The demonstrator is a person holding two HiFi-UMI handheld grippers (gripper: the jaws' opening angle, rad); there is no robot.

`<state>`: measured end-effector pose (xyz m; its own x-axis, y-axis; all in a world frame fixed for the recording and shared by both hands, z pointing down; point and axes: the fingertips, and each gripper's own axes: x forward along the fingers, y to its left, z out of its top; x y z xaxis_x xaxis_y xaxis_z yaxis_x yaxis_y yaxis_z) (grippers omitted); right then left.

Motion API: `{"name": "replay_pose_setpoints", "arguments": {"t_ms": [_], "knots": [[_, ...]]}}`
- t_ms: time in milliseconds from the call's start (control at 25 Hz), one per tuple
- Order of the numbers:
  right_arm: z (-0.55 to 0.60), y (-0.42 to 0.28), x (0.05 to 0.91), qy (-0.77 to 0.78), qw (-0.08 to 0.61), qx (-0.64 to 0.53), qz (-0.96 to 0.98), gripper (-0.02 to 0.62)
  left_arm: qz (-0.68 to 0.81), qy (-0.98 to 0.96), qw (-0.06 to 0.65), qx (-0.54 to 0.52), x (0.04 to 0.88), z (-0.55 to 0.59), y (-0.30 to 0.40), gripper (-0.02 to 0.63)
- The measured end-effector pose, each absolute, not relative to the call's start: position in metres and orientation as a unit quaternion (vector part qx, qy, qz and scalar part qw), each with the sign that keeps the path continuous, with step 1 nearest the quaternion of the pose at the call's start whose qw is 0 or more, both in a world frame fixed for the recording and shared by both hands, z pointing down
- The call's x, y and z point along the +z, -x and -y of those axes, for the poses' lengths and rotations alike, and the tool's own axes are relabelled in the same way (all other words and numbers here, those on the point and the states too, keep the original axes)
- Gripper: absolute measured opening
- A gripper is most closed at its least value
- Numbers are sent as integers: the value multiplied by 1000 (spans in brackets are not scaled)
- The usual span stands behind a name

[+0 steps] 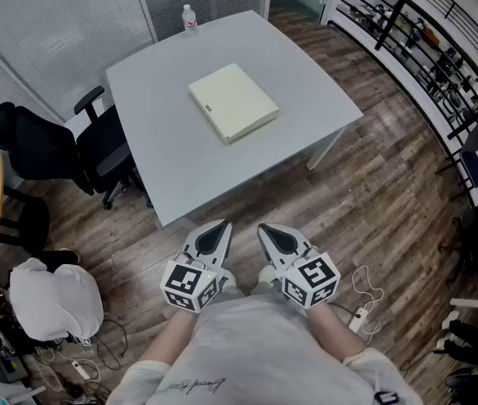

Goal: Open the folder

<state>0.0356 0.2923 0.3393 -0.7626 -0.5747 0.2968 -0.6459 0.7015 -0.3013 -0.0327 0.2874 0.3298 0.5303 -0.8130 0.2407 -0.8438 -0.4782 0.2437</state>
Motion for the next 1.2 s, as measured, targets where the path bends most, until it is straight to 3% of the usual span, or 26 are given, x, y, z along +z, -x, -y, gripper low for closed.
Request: {"name": "replay_pose_setpoints", "arguments": {"t_ms": [1200], "knots": [[-268, -103, 342, -287, 74, 209, 932, 20, 515, -838, 172, 48, 330, -269, -39, 9]]}}
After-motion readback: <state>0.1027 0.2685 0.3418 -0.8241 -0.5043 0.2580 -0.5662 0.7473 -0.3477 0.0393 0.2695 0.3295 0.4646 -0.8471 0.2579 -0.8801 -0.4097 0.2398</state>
